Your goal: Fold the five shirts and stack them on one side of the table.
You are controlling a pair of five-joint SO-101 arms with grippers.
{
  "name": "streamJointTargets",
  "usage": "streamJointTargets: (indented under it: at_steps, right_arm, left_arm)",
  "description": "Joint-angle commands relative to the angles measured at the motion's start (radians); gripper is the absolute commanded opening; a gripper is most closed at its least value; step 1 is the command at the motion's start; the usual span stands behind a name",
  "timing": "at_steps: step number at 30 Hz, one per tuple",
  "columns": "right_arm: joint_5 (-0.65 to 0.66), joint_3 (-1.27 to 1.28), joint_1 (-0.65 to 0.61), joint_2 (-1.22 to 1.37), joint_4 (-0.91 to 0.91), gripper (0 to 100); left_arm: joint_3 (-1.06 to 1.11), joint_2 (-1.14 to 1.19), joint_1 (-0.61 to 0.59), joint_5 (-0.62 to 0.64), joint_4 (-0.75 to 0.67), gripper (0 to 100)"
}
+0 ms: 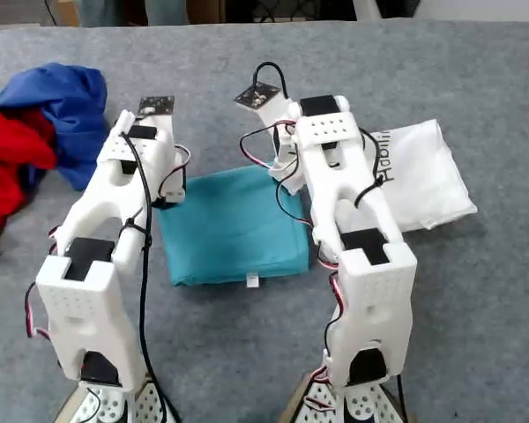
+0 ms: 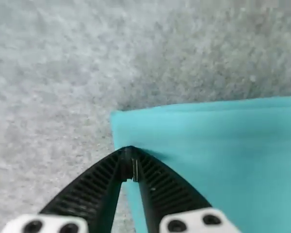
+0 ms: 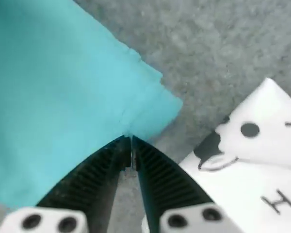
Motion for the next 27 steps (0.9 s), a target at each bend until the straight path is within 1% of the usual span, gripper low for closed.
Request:
streamJointTargets:
  at_steps: [1, 5, 8, 11, 16, 19, 21, 24, 27]
  right_arm:
    - [-0.048, -0.101, 0.017, -0.145, 0.109, 1.5]
    - [-0.141, -0.119, 0.014, -0.268, 0.29, 1.5]
    - [-0.282, -0.005, 0.04, -0.394, 0.288, 1.5]
    - [-0.382, 0.193, 0.018, -0.542, 0.287, 1.5]
    - [-0.523, 0.558, -0.071, -0.745, 0.264, 1.8]
    - [-0.624, 0.674, -0.103, -0.799, 0.199, 2.6]
    - [-0.704, 0.699, -0.12, -0.8, 0.175, 8.0]
    - [-0.824, 0.702, -0.127, -0.777, 0.152, 23.7]
    - [-0.895, 0.704, -0.127, -0.736, 0.094, 37.1]
  left_arm:
    - [-0.036, -0.146, -0.016, 0.005, 0.031, 3]
    - [-0.031, -0.25, -0.019, 0.003, 0.077, 3]
    - [-0.028, -0.29, -0.035, 0.003, 0.1, 4]
    - [-0.027, -0.288, -0.061, 0.003, 0.094, 8]
    - [-0.03, -0.232, -0.07, 0.003, 0.044, 9]
    - [-0.028, -0.169, -0.071, 0.003, -0.015, 9]
    - [-0.036, -0.123, -0.076, 0.003, -0.025, 10]
    - [-0.028, -0.081, -0.077, 0.003, -0.018, 15]
    - [-0.027, -0.066, -0.079, 0.003, 0.0, 17]
